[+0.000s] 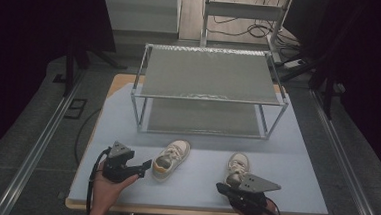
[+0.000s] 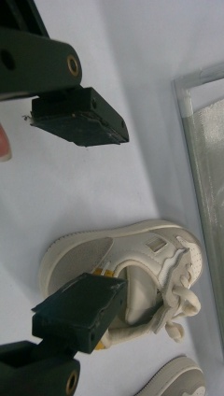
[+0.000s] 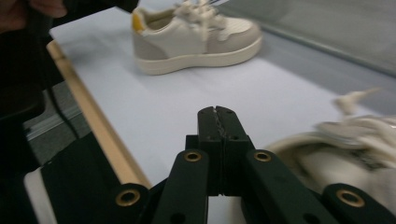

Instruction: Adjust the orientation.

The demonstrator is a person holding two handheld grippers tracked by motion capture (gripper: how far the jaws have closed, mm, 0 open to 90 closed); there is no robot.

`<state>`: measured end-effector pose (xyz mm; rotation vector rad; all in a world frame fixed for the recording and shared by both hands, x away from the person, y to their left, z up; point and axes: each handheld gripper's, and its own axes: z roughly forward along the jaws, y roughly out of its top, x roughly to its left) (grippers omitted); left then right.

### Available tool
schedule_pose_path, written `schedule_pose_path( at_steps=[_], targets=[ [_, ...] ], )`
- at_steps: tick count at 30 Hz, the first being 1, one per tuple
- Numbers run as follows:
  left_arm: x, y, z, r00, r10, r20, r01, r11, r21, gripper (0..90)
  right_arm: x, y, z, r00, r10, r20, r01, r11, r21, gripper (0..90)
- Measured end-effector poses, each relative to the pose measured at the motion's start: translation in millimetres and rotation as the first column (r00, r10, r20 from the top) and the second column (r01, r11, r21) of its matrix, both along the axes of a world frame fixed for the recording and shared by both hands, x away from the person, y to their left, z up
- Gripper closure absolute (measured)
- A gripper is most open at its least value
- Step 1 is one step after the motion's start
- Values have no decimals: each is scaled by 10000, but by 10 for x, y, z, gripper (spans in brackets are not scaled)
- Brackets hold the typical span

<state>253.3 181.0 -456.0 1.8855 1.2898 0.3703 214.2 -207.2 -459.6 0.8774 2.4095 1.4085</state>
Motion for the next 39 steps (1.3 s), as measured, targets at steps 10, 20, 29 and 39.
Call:
schedule_pose_path(
  at_steps=[10,20,29,39],
  targets=[
    [1,0,-2,10000,-24,-15,24,10000,-10,253,29,58,-172,9999,-47,-143,37,9978,-659,895],
    [-7,26,5,10000,47,-32,-47,10000,1,253,-2,-166,-206,9990,-174,-414,153,9985,-519,896],
    [-11,58,13,9999,127,7,-127,9999,-62,253,24,-478,-262,9917,-1097,-665,1053,9923,-654,895],
    [-15,43,14,10000,91,22,-91,10000,-26,253,-32,-758,-295,9821,-1691,-832,1643,9845,-618,887]
  ],
)
